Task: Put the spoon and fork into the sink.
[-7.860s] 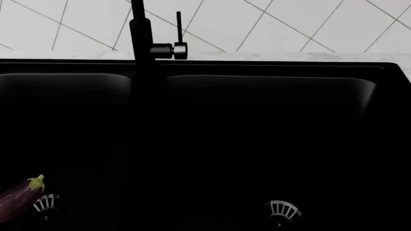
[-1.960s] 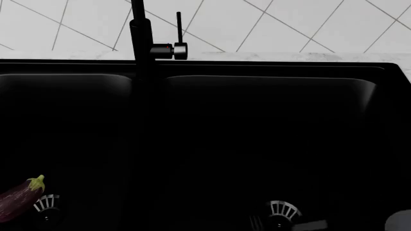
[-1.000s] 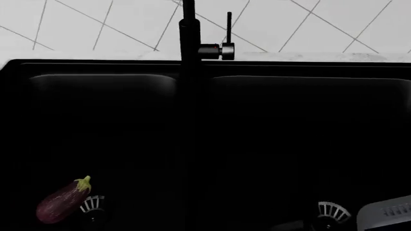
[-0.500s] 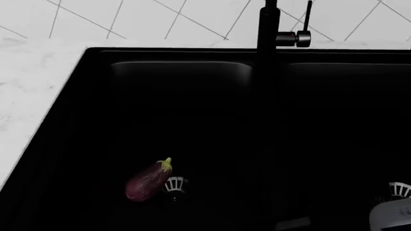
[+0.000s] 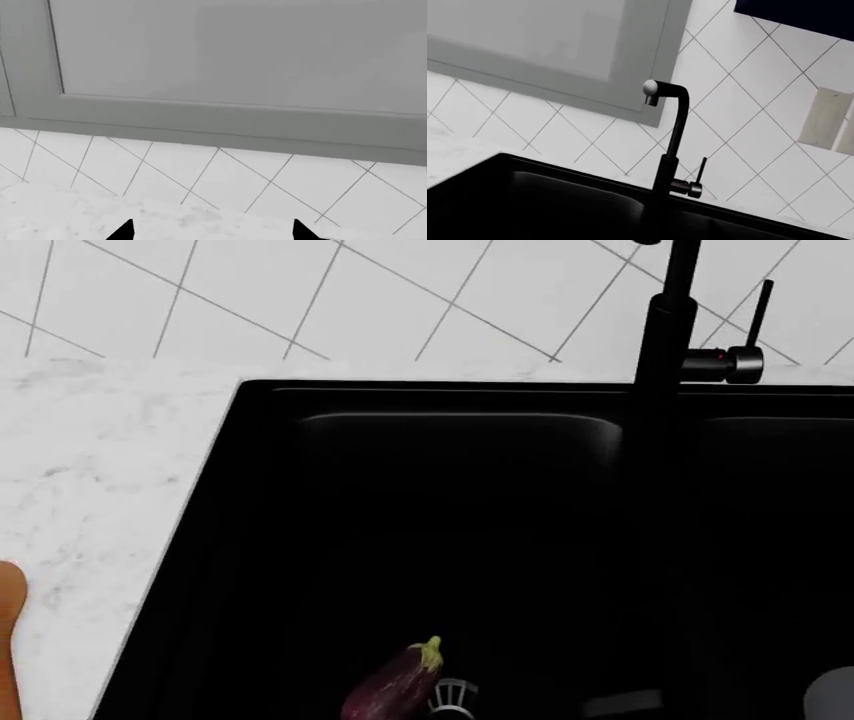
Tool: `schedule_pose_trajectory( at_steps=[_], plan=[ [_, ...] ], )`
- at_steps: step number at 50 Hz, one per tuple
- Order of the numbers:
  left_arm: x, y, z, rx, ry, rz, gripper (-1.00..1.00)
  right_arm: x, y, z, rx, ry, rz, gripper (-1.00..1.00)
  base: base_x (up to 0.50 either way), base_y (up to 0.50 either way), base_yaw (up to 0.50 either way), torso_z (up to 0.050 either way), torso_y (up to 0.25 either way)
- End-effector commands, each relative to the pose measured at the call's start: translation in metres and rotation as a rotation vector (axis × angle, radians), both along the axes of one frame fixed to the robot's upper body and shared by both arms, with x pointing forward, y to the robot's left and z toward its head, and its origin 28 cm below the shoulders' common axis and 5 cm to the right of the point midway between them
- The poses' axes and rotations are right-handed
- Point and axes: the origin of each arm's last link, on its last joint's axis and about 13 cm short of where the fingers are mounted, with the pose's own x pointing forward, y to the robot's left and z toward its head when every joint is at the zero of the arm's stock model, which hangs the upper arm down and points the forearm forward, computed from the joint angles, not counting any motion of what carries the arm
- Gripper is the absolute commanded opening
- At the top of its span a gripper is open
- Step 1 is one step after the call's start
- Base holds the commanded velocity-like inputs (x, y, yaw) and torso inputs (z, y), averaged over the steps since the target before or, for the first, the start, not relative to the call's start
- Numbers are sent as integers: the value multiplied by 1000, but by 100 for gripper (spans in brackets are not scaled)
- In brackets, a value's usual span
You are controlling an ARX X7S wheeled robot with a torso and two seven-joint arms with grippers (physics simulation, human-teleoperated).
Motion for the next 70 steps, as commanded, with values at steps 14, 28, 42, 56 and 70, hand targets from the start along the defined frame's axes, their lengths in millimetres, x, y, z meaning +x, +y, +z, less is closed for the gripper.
schedule_pose_trajectory(
  at_steps=[14, 28, 42, 56, 70],
  plan=[
    [-37, -28, -7, -201, 435, 36, 100, 0, -1, -2, 39, -35, 7, 100, 0, 0, 0, 0, 0],
    [-53, -41, -37, -238, 536, 92, 100, 0, -3, -15, 79, -19, 11, 100, 0, 0, 0, 0, 0],
    [-59, -50, -48, -218, 565, 136, 100, 4, 2, -22, 106, 2, 14, 100, 0, 0, 0, 0, 0],
    [-48, -55, -66, -210, 702, 124, 100, 6, 1, -29, 123, 16, 17, 100, 0, 0, 0, 0, 0],
    [-37, -60, -72, -266, 735, 98, 100, 9, -1, -34, 131, 25, 17, 100, 0, 0, 0, 0, 0]
  ],
)
